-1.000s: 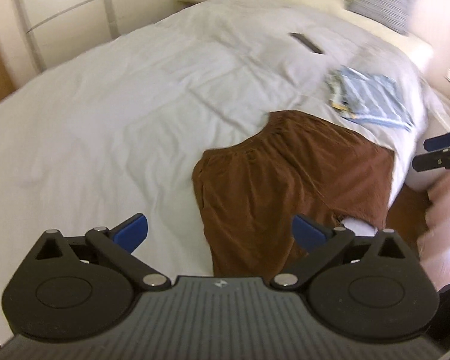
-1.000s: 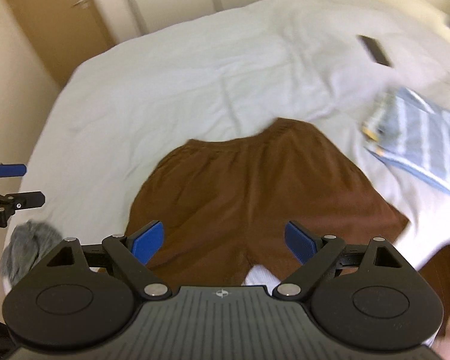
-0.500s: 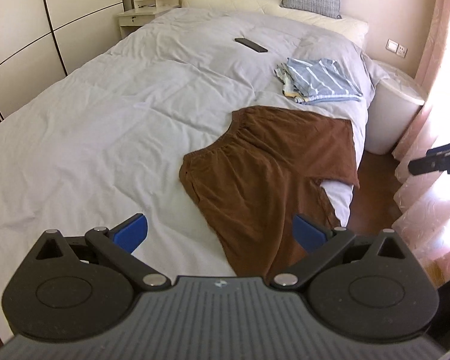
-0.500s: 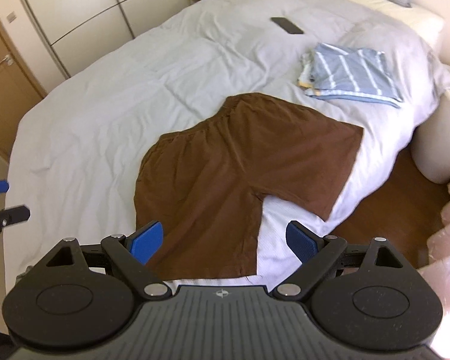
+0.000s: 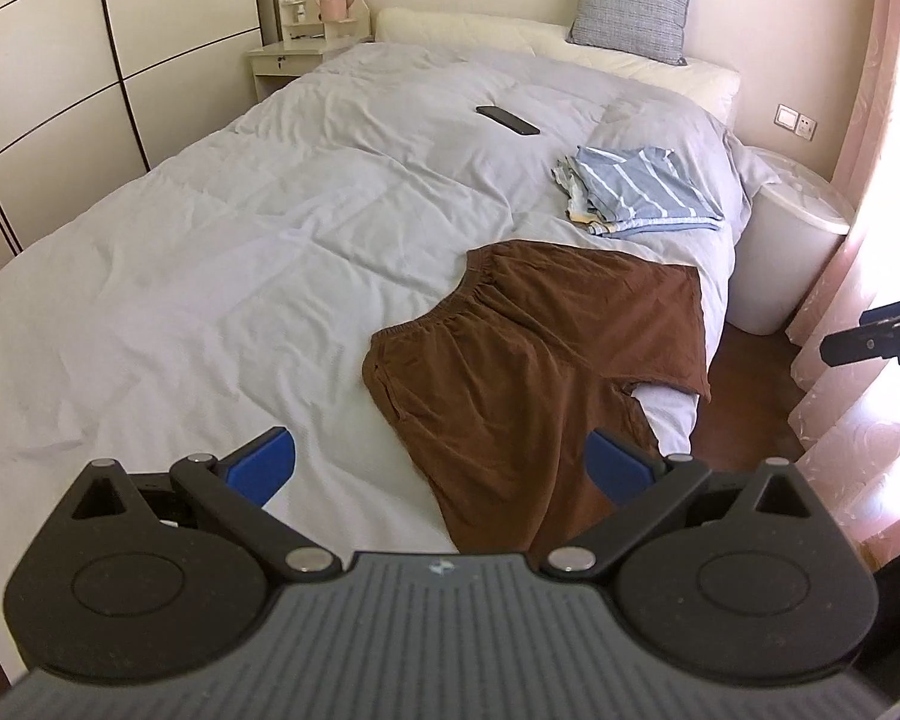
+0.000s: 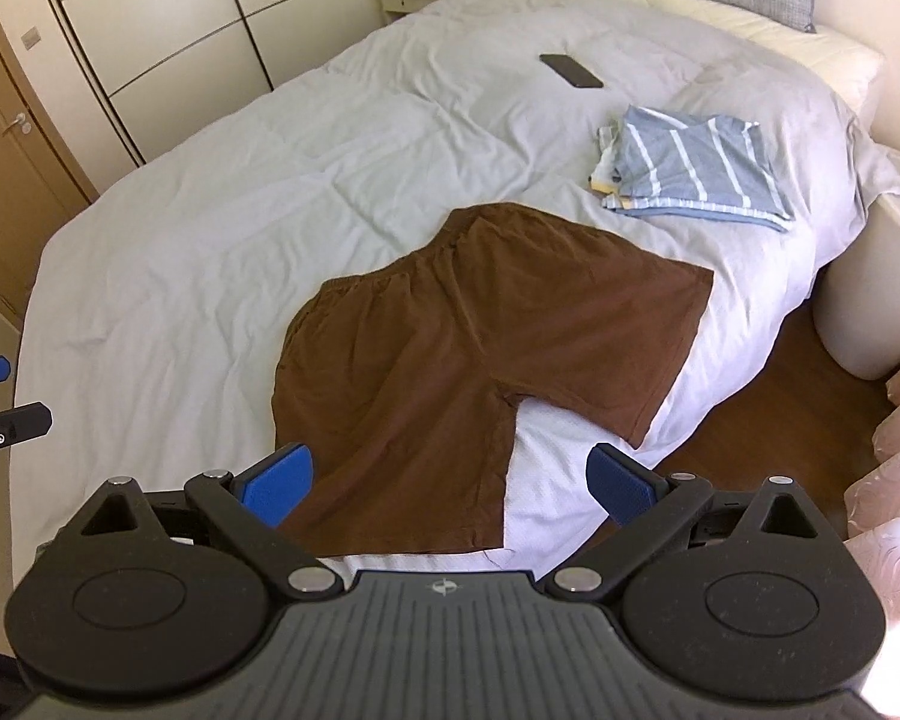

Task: Fold clothes
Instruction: 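Release the shorts and pull both tools back from the bed, then grasp the shorts waistband corner with the left tool while the right tool grasps the other corner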

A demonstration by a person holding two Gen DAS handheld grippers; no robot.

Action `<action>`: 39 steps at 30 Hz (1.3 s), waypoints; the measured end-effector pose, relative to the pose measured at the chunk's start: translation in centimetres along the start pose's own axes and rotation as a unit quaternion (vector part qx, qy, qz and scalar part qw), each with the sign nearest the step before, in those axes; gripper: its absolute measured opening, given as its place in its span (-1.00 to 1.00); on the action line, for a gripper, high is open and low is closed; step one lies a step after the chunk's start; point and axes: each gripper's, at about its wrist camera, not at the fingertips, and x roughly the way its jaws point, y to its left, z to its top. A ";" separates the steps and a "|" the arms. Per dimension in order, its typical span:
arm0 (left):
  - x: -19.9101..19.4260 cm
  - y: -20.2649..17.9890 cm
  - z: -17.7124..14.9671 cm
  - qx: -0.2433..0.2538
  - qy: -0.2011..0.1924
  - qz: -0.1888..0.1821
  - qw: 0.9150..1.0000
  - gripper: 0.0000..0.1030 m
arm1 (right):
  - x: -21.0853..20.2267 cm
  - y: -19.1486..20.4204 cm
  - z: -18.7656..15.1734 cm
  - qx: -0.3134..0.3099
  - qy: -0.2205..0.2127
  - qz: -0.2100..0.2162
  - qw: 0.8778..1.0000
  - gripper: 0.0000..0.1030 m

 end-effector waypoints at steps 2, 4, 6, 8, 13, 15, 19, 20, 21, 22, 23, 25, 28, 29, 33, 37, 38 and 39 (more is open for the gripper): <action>-0.2 -0.3 0.0 0.001 0.000 0.001 1.000 0.97 | -0.2 -0.3 0.0 0.001 0.000 0.002 1.000 0.95; -0.3 -0.7 0.0 0.004 0.001 0.003 1.000 0.97 | -0.3 -0.5 0.0 0.001 0.000 0.004 1.000 0.95; -0.4 -1.0 0.1 0.006 0.002 0.003 1.000 0.97 | -0.3 -0.7 0.1 0.001 -0.001 0.005 1.000 0.95; -0.4 -1.2 0.3 0.007 0.002 0.005 1.000 0.97 | -0.3 -0.8 0.1 0.002 -0.003 0.005 1.000 0.95; -0.3 -1.7 0.9 0.012 -0.003 0.010 1.000 0.97 | -0.4 -1.4 0.6 0.000 -0.008 0.008 1.000 0.95; -0.3 -1.8 1.2 0.013 -0.005 0.012 1.000 0.97 | -0.4 -1.6 0.7 0.000 -0.009 0.009 1.000 0.95; -0.2 -2.2 1.5 0.014 -0.005 0.013 1.000 0.97 | -0.2 -2.2 0.8 0.001 -0.006 0.014 1.000 0.95; -0.2 -2.4 1.5 0.015 -0.005 0.013 1.000 0.97 | -0.1 -2.4 0.7 0.001 -0.004 0.015 1.000 0.95; 0.0 -2.5 1.4 0.015 -0.001 0.015 1.000 0.97 | 0.0 -2.6 0.6 0.003 -0.002 0.016 1.000 0.95; 0.1 -2.7 1.4 0.015 0.003 0.016 1.000 0.97 | 0.1 -2.8 0.4 0.005 0.001 0.018 1.000 0.95; 0.3 -2.8 1.3 0.015 0.007 0.017 1.000 0.97 | 0.2 -3.0 0.3 0.005 0.004 0.020 1.000 0.95; 0.5 -3.0 1.1 0.014 0.014 0.022 1.000 0.97 | 0.5 -3.2 -0.2 0.001 0.011 0.023 1.000 0.95; 1.0 -3.1 0.4 0.008 0.025 0.034 0.999 0.97 | 1.1 -3.4 -1.2 -0.017 0.016 0.030 0.999 0.95; 1.1 -3.0 0.2 0.006 0.029 0.039 0.999 0.97 | 1.3 -3.3 -1.6 -0.027 0.015 0.031 0.999 0.95; 2.1 -2.5 -0.8 0.023 0.038 0.053 0.998 0.97 | 2.8 -2.3 -3.6 -0.073 0.013 0.023 0.997 0.95; 3.7 -1.6 -1.6 0.066 0.044 0.055 0.995 0.97 | 4.4 -1.0 -4.7 -0.069 0.026 0.043 0.996 0.95; 4.3 -1.3 -1.8 0.082 0.045 0.052 0.994 0.97 | 4.9 -0.6 -4.8 -0.069 0.036 0.055 0.995 0.95; 4.8 -1.0 -1.9 0.099 0.046 0.050 0.993 0.97 | 5.6 0.1 -4.9 -0.076 0.047 0.063 0.994 0.95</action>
